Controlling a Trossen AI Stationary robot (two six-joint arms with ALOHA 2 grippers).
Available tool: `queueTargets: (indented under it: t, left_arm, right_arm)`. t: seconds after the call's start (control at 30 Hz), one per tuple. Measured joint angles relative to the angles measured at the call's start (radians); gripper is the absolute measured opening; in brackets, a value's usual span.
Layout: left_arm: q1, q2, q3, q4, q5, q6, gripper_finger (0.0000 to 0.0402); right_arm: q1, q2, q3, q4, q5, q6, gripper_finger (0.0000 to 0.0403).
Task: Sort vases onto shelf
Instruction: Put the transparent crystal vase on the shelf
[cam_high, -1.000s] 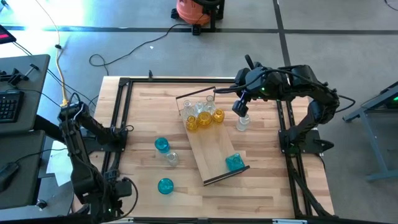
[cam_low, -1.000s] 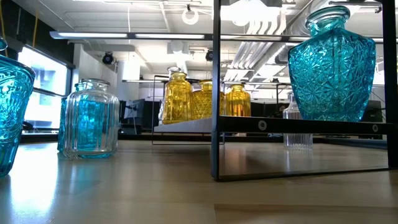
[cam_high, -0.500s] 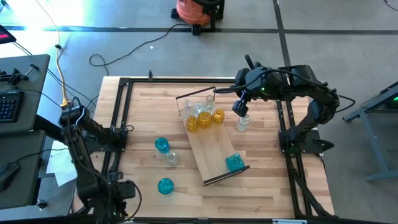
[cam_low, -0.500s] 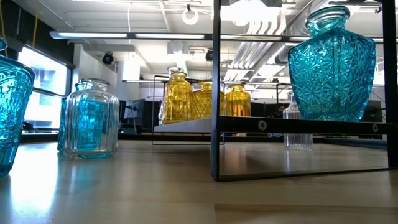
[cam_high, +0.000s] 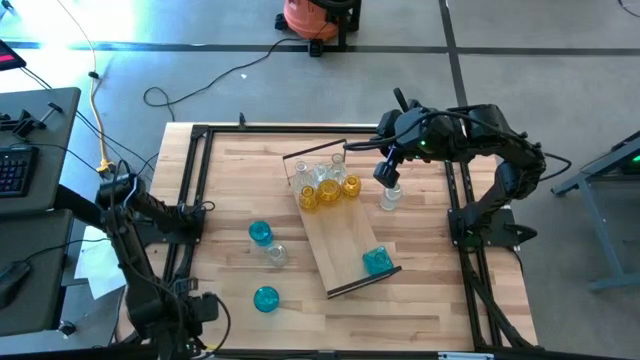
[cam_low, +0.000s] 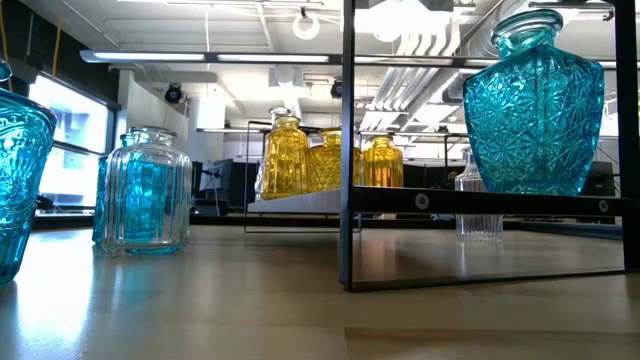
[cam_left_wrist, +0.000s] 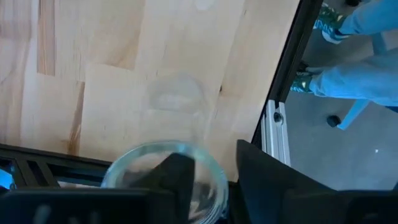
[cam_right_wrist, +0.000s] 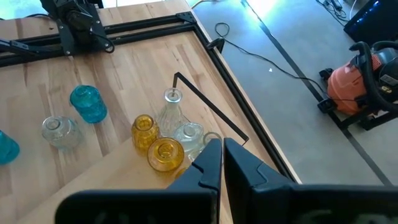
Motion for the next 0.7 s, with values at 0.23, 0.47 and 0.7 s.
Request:
queueTargets:
  t: [0.23,0.47,0.7]
  left_arm:
    - [0.006,-0.012,0.001,-0.018,0.001,-0.001,0.0012]
    - [0.026,-0.018,0.001,-0.007,0.011,0.021,0.0014]
    - [0.073,-0.068,-0.001,-0.065,0.014,0.045,0.0007]
  right_arm:
    - [0.000,0.000,0.000,0.000,0.000,-0.006,0.0000]
    - [0.000,0.000,0.000,0.000,0.000,-0.009,0.0000]
    - [0.000,0.000,0.000,0.000,0.001,-0.012,0.0000]
